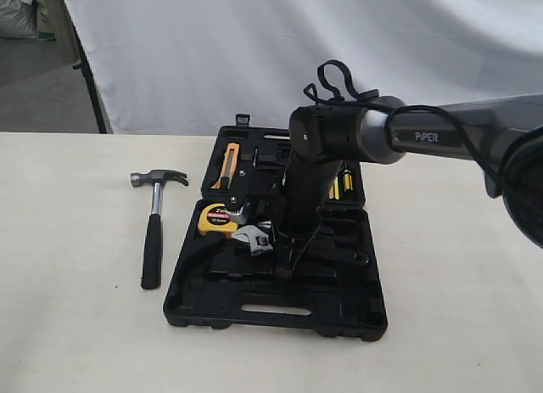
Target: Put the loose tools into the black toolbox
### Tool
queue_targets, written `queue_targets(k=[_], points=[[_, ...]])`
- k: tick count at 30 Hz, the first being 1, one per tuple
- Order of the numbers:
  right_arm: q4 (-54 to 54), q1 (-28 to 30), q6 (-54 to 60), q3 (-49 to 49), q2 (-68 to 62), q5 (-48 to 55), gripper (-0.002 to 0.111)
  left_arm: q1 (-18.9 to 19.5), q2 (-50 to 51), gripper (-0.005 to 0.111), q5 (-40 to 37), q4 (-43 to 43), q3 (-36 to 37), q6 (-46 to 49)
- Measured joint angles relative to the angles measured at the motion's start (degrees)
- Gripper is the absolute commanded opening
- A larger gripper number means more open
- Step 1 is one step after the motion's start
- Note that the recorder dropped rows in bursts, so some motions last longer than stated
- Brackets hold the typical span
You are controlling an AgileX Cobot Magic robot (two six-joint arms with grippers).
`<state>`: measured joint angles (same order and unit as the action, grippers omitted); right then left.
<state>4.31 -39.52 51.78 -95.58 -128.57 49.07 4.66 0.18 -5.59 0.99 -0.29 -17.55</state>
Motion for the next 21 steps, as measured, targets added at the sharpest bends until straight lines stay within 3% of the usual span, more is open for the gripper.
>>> queue_targets(k=[5, 15, 18, 21], points=[[-1.1, -1.0, 0.0, 0.0, -0.1, 0.1, 0.064, 0.0, 0.0, 0.001, 0.0, 0.0, 0.0, 0.0], [-1.1, -1.1, 0.0, 0.0, 3.6, 0.5, 0.064, 0.0, 0.0, 0.001, 0.0, 0.0, 0.0, 0.0], [-1.1, -1.1, 0.0, 0.0, 4.4, 0.4, 0.06, 0.0, 0.0, 0.001, 0.0, 0.0, 0.0, 0.0], [-1.1, -1.1, 0.0, 0.0, 4.7, -0.2, 0.045, 0.0, 0.0, 0.001, 0.0, 0.0, 0.0, 0.0]])
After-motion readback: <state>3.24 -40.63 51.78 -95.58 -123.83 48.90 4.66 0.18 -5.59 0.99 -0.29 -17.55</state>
